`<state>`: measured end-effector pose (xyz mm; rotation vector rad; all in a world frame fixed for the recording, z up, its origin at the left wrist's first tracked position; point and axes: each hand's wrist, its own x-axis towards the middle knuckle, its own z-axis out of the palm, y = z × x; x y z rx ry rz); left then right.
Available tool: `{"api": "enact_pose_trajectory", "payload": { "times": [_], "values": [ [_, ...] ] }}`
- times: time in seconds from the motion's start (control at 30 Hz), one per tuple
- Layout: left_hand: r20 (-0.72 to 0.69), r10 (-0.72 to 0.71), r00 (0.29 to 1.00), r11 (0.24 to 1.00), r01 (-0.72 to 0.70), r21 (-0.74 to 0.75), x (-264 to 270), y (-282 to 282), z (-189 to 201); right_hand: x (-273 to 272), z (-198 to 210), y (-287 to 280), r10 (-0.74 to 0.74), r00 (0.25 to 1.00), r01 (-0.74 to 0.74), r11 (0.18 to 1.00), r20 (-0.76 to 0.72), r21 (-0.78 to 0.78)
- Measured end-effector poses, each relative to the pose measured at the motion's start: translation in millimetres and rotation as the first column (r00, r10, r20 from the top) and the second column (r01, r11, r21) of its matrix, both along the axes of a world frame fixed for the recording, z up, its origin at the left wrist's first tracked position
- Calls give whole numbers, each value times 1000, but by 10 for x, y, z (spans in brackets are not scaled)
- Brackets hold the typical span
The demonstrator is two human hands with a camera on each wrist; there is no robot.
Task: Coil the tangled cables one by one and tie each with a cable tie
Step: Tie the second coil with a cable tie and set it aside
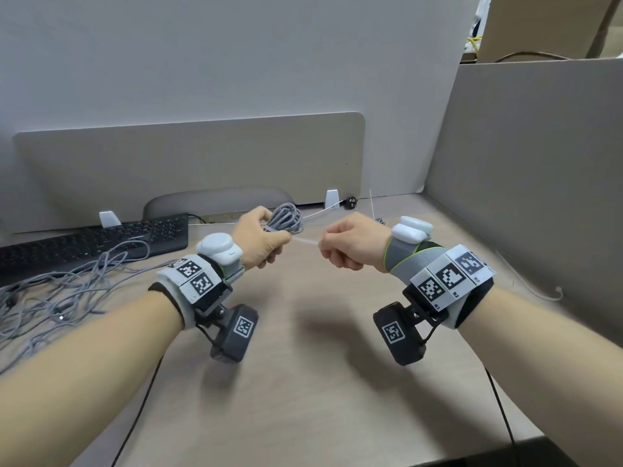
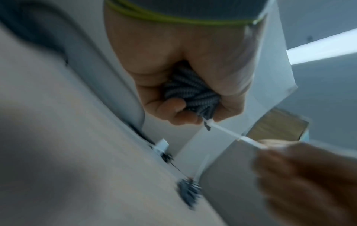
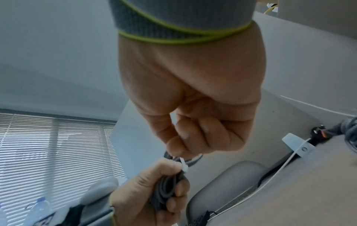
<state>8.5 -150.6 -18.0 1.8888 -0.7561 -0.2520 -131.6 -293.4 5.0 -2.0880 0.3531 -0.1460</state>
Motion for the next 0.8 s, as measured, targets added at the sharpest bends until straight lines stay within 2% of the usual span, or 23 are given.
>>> {"api": "enact_pose_trajectory", "payload": {
  "times": [0.13, 0.23, 0.3, 0.43, 0.6, 0.8],
  "values": [
    [122, -2, 993, 993, -12, 119, 110, -13, -9, 24, 10, -15, -10, 1000, 9, 999, 18, 36],
    [313, 3, 950, 968, -81, 237, 131, -64, 3, 76, -43, -64, -42, 999, 39, 997, 34, 67],
    [368, -17, 930, 937, -114, 330, 156, -111, 17, 109, -101, -84, -57, 998, 55, 997, 37, 59],
    [361, 1, 933, 919, -143, 367, 211, -288, -49, 164, -156, -187, -78, 997, 77, 996, 27, 49],
    [147, -4, 989, 923, -53, 382, 288, -589, -204, 127, -188, -532, -104, 993, 110, 987, -56, 119],
    [83, 12, 997, 861, -52, 506, 583, -1147, -388, 133, -353, -940, -143, 979, 157, 983, -146, 92]
  ]
}}
